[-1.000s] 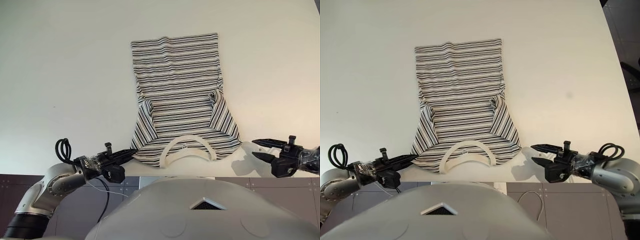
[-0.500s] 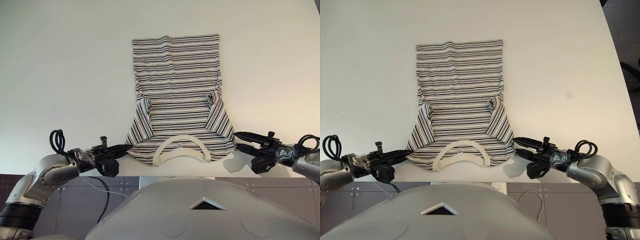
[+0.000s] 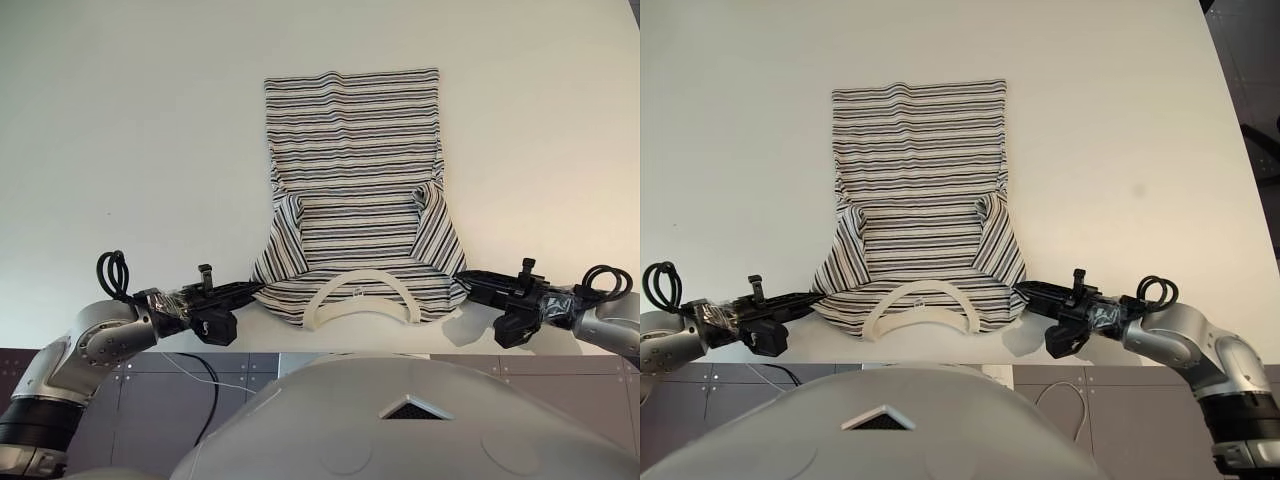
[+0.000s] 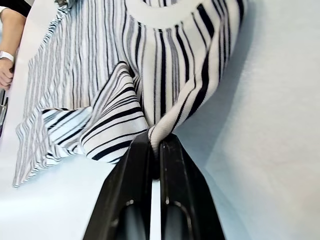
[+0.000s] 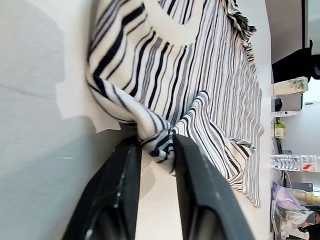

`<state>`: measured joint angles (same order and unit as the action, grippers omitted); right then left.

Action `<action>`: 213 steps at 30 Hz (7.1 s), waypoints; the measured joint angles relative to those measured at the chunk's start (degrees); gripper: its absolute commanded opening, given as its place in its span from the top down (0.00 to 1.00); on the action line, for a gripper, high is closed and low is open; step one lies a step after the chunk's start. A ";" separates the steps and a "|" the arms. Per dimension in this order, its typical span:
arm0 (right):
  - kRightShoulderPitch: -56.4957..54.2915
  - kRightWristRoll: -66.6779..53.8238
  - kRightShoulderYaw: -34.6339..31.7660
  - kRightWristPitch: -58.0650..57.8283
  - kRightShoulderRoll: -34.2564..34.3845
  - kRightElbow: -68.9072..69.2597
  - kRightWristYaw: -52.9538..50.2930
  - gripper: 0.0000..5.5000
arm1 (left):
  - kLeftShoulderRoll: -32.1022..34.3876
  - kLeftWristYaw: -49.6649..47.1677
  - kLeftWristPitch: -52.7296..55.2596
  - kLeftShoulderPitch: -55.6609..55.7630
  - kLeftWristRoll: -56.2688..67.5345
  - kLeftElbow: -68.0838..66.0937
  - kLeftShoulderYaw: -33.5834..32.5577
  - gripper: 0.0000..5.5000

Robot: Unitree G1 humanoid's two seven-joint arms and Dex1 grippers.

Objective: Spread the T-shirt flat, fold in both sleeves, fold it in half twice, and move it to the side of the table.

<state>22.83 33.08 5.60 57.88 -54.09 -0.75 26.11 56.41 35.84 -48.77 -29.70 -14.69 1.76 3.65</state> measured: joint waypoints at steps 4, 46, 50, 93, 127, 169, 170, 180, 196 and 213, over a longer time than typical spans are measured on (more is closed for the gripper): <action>0.76 -8.02 2.52 -6.43 -1.14 1.76 5.16 0.97 | 0.00 1.30 2.64 0.93 3.80 3.27 0.00 0.98; -68.10 -29.39 8.40 -53.05 18.14 -51.37 34.05 0.98 | -24.15 5.42 47.54 60.01 12.36 -28.88 10.65 0.93; -67.95 -23.61 11.85 -49.20 21.96 -61.64 30.72 0.86 | -26.39 4.69 40.01 59.23 5.18 -40.91 16.69 0.83; -46.41 -37.86 20.52 -59.78 16.00 -16.98 58.29 0.75 | -21.94 -2.84 27.64 46.78 -8.36 -22.69 18.65 0.72; -44.84 -27.32 16.91 -49.71 8.39 -16.76 44.84 0.75 | -17.12 -2.94 23.10 22.16 -9.44 4.93 25.26 0.72; -55.37 -18.92 22.11 -34.20 17.57 -31.81 38.63 0.64 | -19.39 -12.51 16.98 31.01 -13.14 -4.02 32.45 0.71; -55.38 -18.55 22.11 -33.10 16.59 -32.26 38.63 0.64 | -18.67 -12.81 16.61 30.99 -13.13 -4.15 32.31 0.71; -54.37 -28.30 11.94 -39.46 11.79 -32.54 39.70 0.64 | -11.59 -16.51 13.97 28.78 -11.45 -6.64 27.58 0.71; -24.47 -40.06 24.33 -61.92 18.41 7.25 44.41 0.64 | -8.01 -11.80 13.52 23.54 -3.85 -7.40 21.85 0.71; -32.61 -46.29 10.83 -77.51 13.57 21.93 36.94 0.64 | -6.05 -5.57 24.06 21.43 -7.51 8.25 12.05 0.71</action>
<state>-9.78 -13.21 16.43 -19.63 -40.51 21.19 63.05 50.36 30.28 -24.71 -8.27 -22.20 10.01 15.70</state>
